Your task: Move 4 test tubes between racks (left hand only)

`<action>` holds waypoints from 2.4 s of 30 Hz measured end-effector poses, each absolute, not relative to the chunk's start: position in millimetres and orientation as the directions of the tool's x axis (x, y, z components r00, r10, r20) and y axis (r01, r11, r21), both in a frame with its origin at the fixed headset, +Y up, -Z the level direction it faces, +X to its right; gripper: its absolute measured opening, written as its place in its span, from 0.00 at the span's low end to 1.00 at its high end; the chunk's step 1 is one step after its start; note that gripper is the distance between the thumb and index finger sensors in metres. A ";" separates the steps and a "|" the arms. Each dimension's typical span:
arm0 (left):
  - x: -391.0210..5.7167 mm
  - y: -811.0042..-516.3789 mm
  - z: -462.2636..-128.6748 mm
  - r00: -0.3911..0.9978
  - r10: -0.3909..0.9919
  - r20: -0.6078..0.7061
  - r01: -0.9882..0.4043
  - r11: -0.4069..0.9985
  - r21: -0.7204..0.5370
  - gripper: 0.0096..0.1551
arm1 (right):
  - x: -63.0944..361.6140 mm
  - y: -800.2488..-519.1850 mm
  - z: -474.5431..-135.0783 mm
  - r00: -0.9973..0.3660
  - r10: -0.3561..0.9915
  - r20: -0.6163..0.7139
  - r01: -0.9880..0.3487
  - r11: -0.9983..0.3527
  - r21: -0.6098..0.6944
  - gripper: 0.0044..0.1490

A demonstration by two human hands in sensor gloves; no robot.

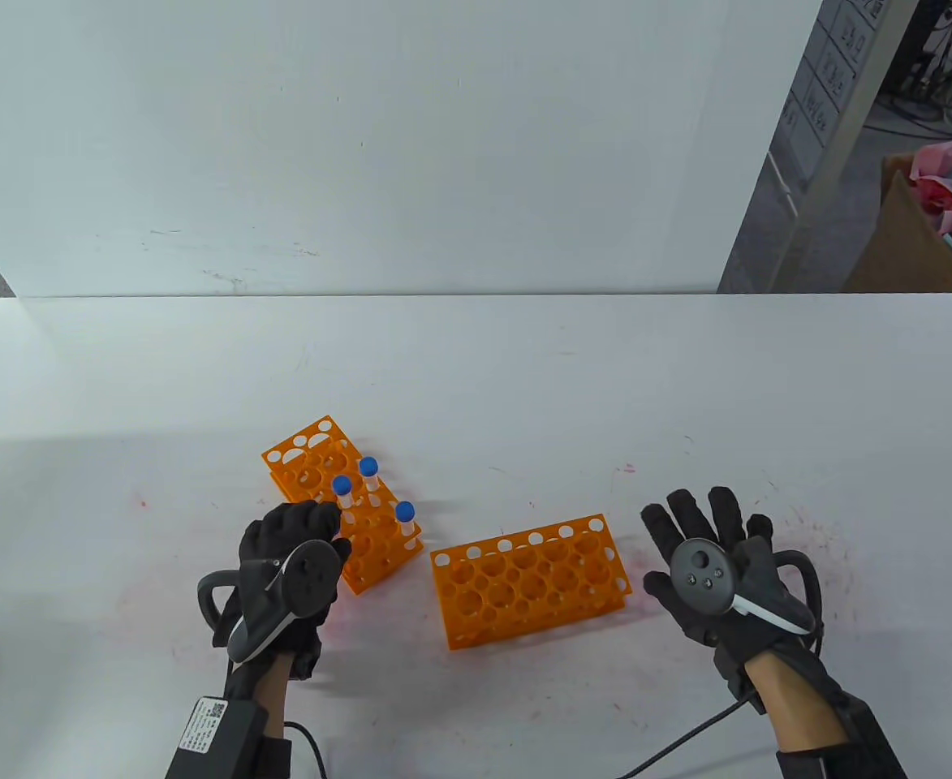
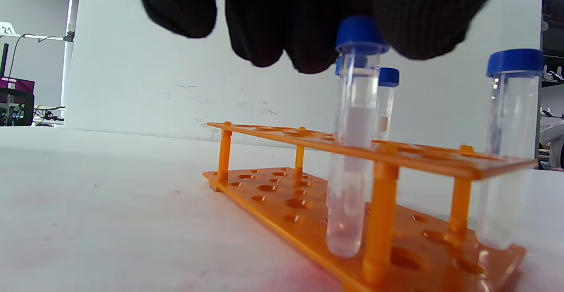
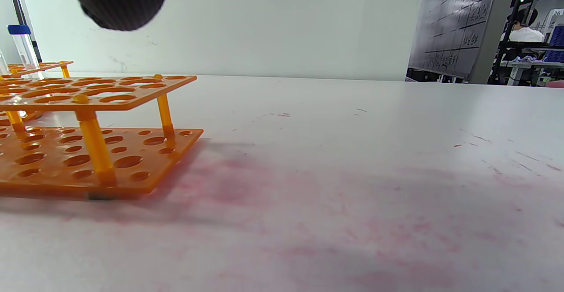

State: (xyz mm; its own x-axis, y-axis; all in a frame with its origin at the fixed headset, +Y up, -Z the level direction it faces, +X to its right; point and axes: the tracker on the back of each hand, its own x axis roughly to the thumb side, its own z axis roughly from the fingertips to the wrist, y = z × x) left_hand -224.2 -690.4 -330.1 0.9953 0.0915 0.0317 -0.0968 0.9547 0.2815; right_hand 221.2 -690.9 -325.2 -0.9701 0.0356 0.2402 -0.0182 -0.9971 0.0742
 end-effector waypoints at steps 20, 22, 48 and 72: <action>-229.3 -692.4 -335.9 0.966 0.260 0.000 -0.249 0.923 0.294 0.27 | 218.7 -692.9 -325.7 -0.964 0.086 0.253 -0.057 -0.991 0.118 0.46; -229.0 -692.6 -336.3 0.966 0.258 0.008 -0.248 0.920 0.303 0.27 | 220.3 -692.2 -325.9 -0.964 0.094 0.248 -0.066 -0.991 0.119 0.46; -235.5 -662.2 -313.7 0.944 0.321 0.073 -0.317 0.829 0.460 0.27 | 226.5 -685.2 -325.8 -0.960 0.124 0.249 -0.112 -0.992 0.063 0.44; -168.8 -650.8 -297.1 0.929 0.252 0.270 -0.350 0.833 0.429 0.30 | 227.3 -684.2 -325.9 -0.961 0.139 0.240 -0.122 -0.989 0.088 0.44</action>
